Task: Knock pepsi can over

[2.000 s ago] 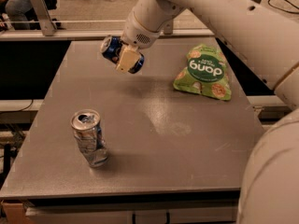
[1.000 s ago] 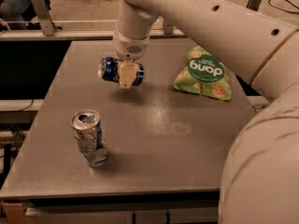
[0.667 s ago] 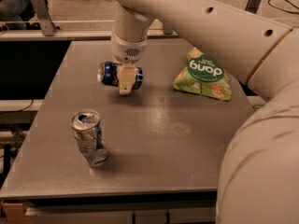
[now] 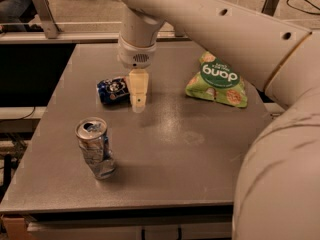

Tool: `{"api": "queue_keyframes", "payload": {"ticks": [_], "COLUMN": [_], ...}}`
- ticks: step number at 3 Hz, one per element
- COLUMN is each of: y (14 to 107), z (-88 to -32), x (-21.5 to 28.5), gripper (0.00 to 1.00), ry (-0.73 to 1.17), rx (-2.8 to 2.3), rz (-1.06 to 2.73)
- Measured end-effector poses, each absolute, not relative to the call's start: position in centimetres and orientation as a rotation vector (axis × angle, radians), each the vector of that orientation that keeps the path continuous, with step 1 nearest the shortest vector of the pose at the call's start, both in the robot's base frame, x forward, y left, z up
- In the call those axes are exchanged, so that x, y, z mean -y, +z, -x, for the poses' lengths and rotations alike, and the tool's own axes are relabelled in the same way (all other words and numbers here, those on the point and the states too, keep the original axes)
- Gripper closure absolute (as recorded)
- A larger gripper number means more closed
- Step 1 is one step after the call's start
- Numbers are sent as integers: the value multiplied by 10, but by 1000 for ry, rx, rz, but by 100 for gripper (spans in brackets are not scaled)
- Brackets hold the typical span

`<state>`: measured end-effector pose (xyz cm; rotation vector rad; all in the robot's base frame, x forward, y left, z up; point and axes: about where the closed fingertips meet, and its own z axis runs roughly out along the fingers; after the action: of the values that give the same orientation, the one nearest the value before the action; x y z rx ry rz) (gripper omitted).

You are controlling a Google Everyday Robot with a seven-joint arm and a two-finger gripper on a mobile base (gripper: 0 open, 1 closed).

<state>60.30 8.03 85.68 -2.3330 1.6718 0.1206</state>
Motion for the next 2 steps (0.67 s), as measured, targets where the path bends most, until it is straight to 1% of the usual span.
{"api": "queue_keyframes", "payload": {"ticks": [1, 2], "y": [865, 891], "z": [-608, -618], "x": [-68, -34], "gripper": [0, 0], "ry": [206, 299], "rx": [-1685, -1696], "rz": [2209, 1942]}}
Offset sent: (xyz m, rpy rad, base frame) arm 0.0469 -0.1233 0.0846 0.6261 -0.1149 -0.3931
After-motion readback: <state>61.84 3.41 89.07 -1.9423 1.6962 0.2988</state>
